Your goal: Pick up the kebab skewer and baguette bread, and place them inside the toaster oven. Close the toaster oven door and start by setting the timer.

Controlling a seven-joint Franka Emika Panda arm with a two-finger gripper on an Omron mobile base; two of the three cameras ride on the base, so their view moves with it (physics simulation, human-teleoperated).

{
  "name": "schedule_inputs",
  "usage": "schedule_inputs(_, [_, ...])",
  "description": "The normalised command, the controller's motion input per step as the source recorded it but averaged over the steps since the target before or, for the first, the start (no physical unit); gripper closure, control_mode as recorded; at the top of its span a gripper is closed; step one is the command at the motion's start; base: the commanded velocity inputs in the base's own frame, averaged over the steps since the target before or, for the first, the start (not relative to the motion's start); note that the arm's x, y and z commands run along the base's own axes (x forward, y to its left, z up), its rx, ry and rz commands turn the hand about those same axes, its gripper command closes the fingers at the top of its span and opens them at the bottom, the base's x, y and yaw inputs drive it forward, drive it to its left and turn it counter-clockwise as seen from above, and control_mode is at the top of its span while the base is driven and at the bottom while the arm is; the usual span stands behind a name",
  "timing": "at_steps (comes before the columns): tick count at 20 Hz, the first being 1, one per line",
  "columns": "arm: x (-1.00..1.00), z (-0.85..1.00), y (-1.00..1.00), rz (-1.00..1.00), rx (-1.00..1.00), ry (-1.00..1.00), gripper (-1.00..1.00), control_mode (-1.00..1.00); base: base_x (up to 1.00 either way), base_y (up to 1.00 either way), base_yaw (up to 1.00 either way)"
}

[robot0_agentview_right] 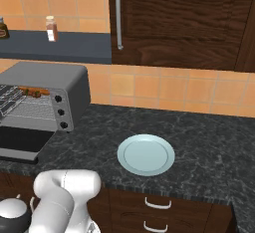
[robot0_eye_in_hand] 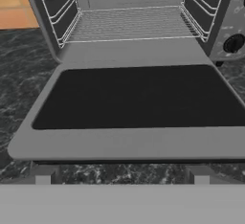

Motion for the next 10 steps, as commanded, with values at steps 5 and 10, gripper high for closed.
schedule_inputs(5, [-0.02,-0.17,0.01,0.00,-0.03,0.05,-1.00,-1.00,0.00,0.00,0.00])
schedule_inputs(10, [-0.12,-0.55,0.00,0.00,-0.07,0.00,-1.00,-1.00,0.00,0.00,0.00])
